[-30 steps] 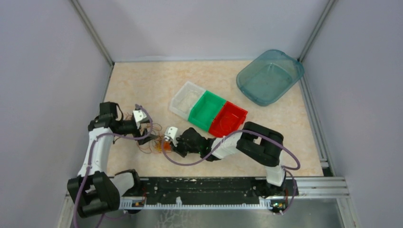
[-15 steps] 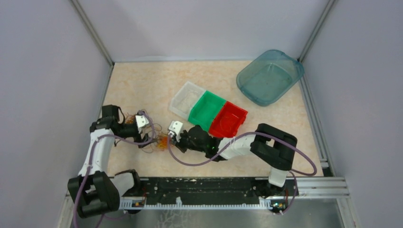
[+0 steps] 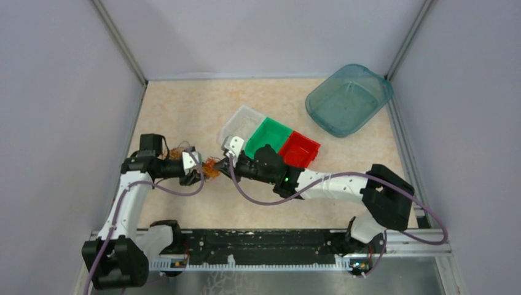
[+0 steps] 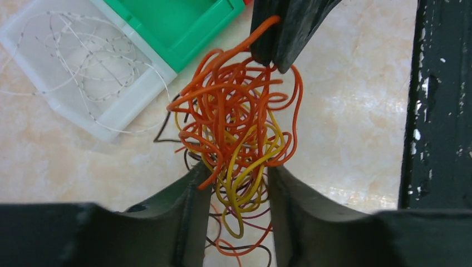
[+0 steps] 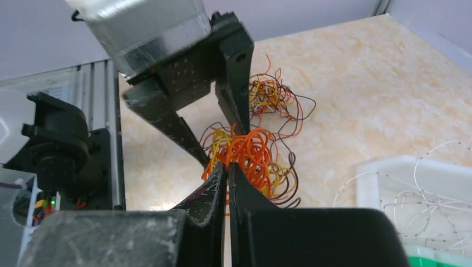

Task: Untangle the cables
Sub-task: Untie the cable.

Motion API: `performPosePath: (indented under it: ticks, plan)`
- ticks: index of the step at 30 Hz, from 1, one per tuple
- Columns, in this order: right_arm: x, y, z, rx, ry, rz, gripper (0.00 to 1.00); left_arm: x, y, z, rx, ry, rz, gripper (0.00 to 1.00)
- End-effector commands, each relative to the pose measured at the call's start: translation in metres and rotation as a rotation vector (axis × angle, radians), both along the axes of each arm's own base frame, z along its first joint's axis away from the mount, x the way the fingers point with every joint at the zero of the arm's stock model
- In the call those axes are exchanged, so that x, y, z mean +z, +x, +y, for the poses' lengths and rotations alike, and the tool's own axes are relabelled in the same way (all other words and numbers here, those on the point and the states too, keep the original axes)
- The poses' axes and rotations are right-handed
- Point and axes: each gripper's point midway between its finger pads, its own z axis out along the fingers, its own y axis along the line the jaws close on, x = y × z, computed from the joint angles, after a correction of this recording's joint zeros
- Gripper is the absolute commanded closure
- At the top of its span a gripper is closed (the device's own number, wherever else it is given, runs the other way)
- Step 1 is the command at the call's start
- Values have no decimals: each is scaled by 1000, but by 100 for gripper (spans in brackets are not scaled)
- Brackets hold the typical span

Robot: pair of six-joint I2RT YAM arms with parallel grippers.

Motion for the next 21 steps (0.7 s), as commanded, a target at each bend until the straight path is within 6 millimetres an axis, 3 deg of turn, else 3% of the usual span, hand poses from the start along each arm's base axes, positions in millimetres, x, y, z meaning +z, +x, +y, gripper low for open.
performPosePath:
  ticks: [1,4,7,13,17,21]
  plan:
    - [67,-1,0,40,138,-10,100,15,0,-7,-19,-40,-20,62]
    - [73,4,-5,26,138,-7,100,11,-2,-4,-16,-13,-15,86]
    - [67,10,-13,3,123,10,100,8,-4,-1,-14,10,-13,100]
    - [49,18,-39,-70,100,65,100,1,2,5,38,41,-11,100]
    - [40,25,-73,-151,112,105,100,-18,22,28,148,159,-58,100]
    - [38,28,-103,-214,142,127,100,-34,27,42,184,240,-73,100]
